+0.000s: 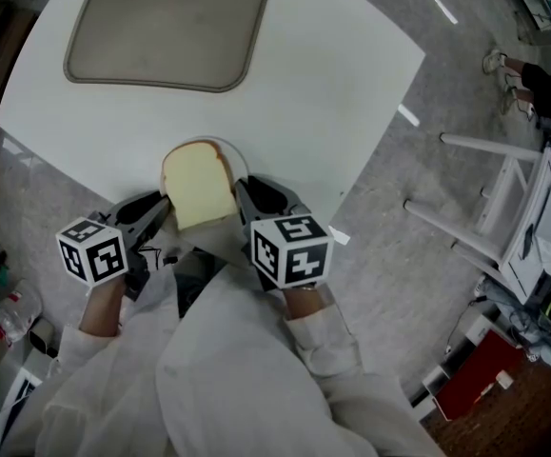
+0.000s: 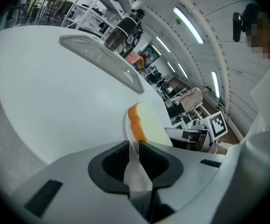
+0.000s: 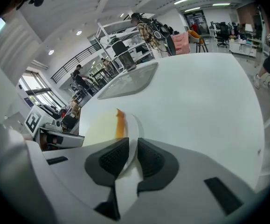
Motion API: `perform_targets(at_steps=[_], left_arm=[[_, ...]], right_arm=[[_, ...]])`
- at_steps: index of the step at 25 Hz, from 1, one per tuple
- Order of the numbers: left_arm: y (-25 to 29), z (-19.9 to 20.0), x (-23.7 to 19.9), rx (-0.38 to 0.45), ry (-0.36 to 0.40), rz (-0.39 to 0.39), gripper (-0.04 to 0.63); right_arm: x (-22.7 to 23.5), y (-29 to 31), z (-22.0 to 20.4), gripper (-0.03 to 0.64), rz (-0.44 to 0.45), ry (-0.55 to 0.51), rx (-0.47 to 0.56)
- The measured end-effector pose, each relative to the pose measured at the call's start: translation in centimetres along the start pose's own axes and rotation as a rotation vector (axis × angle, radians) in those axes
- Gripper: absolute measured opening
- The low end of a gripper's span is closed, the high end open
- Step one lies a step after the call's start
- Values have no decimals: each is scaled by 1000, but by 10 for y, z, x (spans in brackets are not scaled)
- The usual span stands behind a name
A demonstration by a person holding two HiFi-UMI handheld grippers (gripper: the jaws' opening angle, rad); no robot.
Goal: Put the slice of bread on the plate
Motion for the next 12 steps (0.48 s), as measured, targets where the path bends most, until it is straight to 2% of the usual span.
perform_targets(at_steps=[4,12], left_arm=[[1,0,1,24,-38,9,71],[-1,5,11,59,-24,45,71]], right_arm=[[3,-2,-1,66,25,16,3],[5,-11,0,61,59,41,9]])
Point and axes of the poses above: the fingertips, and each gripper's own axes: y forward along the fingers, x to its right, z out of its top, the point moved 9 cm from there along -y, backward along the fingers, and after that the axes turned 13 degrees about x, right-handed, at the moved point
